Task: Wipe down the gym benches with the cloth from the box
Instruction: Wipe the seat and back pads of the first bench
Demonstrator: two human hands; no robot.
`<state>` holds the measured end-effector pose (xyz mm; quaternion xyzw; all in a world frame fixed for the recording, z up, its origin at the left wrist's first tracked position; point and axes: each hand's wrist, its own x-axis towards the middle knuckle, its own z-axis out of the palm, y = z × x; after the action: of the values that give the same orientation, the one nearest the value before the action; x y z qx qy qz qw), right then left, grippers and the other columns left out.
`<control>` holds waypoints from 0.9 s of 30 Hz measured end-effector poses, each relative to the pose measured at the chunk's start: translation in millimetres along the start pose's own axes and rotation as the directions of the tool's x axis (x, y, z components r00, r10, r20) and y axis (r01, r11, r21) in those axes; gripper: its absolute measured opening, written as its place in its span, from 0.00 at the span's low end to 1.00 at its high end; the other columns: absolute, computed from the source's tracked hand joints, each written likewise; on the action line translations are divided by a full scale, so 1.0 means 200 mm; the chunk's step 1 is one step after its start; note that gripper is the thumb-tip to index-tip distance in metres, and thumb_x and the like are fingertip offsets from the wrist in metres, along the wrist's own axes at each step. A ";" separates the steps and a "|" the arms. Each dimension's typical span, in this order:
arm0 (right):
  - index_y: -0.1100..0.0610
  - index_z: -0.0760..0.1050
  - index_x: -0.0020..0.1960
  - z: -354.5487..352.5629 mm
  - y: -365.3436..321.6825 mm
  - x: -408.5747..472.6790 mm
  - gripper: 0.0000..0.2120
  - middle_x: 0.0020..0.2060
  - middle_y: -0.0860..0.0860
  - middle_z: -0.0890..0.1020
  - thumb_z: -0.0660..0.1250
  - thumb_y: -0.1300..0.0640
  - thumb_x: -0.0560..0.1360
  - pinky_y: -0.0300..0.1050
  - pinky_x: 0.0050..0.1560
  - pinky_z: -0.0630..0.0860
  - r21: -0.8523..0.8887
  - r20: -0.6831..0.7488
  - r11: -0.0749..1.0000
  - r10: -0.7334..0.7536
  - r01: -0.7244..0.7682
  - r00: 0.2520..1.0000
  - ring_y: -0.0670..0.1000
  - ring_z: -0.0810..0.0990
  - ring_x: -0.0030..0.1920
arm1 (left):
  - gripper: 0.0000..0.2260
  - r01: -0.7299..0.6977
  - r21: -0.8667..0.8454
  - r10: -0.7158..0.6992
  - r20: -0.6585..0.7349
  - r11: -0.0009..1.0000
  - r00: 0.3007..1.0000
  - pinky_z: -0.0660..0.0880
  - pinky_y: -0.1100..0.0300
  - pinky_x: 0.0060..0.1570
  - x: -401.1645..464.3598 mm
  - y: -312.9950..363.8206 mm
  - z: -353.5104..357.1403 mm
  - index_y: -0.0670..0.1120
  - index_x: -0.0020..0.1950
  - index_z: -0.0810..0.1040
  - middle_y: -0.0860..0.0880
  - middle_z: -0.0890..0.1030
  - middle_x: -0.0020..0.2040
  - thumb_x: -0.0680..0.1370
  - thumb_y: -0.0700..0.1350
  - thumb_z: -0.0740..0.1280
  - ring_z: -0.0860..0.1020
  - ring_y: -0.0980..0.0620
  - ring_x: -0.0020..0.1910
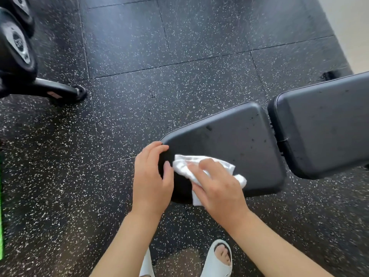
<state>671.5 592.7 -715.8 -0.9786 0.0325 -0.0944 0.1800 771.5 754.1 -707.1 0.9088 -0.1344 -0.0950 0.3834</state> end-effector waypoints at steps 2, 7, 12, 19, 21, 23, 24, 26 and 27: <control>0.52 0.78 0.65 -0.02 0.06 -0.02 0.15 0.51 0.50 0.76 0.70 0.53 0.79 0.48 0.43 0.77 -0.024 0.009 1.000 -0.006 0.006 1.000 0.53 0.78 0.48 | 0.18 0.006 0.038 -0.006 -0.009 0.999 1.000 0.60 0.61 0.76 0.02 0.05 0.05 0.42 0.71 0.77 0.48 0.75 0.72 0.81 0.36 0.67 0.71 0.47 0.73; 0.53 0.82 0.58 -0.02 0.17 0.35 0.10 0.51 0.52 0.79 0.70 0.53 0.78 0.51 0.37 0.76 -0.103 -0.086 0.987 0.112 -0.120 0.990 0.56 0.79 0.47 | 0.23 0.086 0.169 -0.071 -0.090 0.982 0.993 0.61 0.43 0.78 -0.01 0.13 0.20 0.43 0.77 0.73 0.45 0.70 0.78 0.81 0.44 0.62 0.65 0.41 0.78; 0.55 0.80 0.53 0.04 0.17 0.63 0.09 0.52 0.53 0.77 0.64 0.52 0.81 0.50 0.39 0.70 -0.110 -0.058 0.974 0.191 -0.196 0.980 0.55 0.76 0.47 | 0.25 0.102 0.257 -0.050 -0.199 0.961 0.979 0.61 0.43 0.78 -0.03 0.13 0.28 0.43 0.77 0.73 0.46 0.71 0.79 0.79 0.43 0.63 0.65 0.40 0.80; 0.56 0.82 0.57 -0.05 0.32 0.42 0.10 0.51 0.54 0.80 0.66 0.55 0.79 0.55 0.47 0.78 -0.027 -0.004 0.999 -0.039 0.039 0.999 0.58 0.80 0.48 | 0.24 0.083 0.285 -0.013 -0.239 0.955 0.971 0.63 0.41 0.78 -0.03 0.11 0.30 0.43 0.76 0.74 0.46 0.71 0.78 0.79 0.43 0.63 0.66 0.40 0.79; 0.54 0.82 0.57 -0.12 0.47 0.47 0.10 0.52 0.54 0.80 0.67 0.52 0.79 0.54 0.44 0.78 -0.091 -0.050 0.992 0.087 -0.092 0.995 0.57 0.80 0.50 | 0.25 0.076 0.291 0.000 -0.254 0.954 0.967 0.63 0.41 0.78 -0.03 0.11 0.31 0.44 0.76 0.74 0.46 0.71 0.79 0.79 0.43 0.63 0.66 0.41 0.80; 0.53 0.81 0.56 -0.15 0.57 0.54 0.09 0.51 0.52 0.78 0.66 0.51 0.80 0.54 0.39 0.77 -0.142 -0.088 0.962 0.221 -0.232 0.971 0.56 0.78 0.48 | 0.25 0.078 0.312 0.010 -0.271 0.947 0.963 0.63 0.41 0.78 -0.03 0.10 0.32 0.45 0.76 0.74 0.47 0.71 0.78 0.78 0.44 0.63 0.66 0.41 0.80; 0.53 0.80 0.56 -0.15 0.58 0.56 0.09 0.50 0.52 0.77 0.66 0.51 0.80 0.55 0.38 0.76 -0.142 -0.098 0.949 0.271 -0.283 0.958 0.56 0.77 0.48 | 0.25 0.084 0.321 0.008 -0.275 0.943 0.961 0.63 0.41 0.77 -0.03 0.10 0.32 0.45 0.76 0.74 0.47 0.71 0.78 0.78 0.44 0.63 0.66 0.41 0.80; 0.54 0.80 0.55 -0.12 0.51 0.58 0.09 0.51 0.53 0.77 0.65 0.52 0.79 0.57 0.41 0.75 -0.117 -0.103 0.937 0.318 -0.329 0.943 0.56 0.77 0.48 | 0.25 0.093 0.325 0.000 -0.275 0.941 0.961 0.63 0.41 0.77 -0.03 0.10 0.32 0.46 0.77 0.73 0.47 0.71 0.79 0.78 0.44 0.62 0.66 0.41 0.80; 0.54 0.80 0.55 -0.09 0.44 0.58 0.09 0.51 0.53 0.77 0.66 0.52 0.78 0.56 0.42 0.75 -0.100 -0.097 0.943 0.309 -0.318 0.946 0.57 0.77 0.48 | 0.25 0.091 0.324 0.001 -0.274 0.942 0.962 0.62 0.41 0.77 -0.03 0.10 0.32 0.46 0.77 0.73 0.47 0.71 0.79 0.78 0.45 0.62 0.66 0.41 0.80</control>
<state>778.1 493.2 -709.8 -0.9651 0.2003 -0.1015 0.1348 744.1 699.6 -737.2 0.9678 -0.0741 0.0451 0.2363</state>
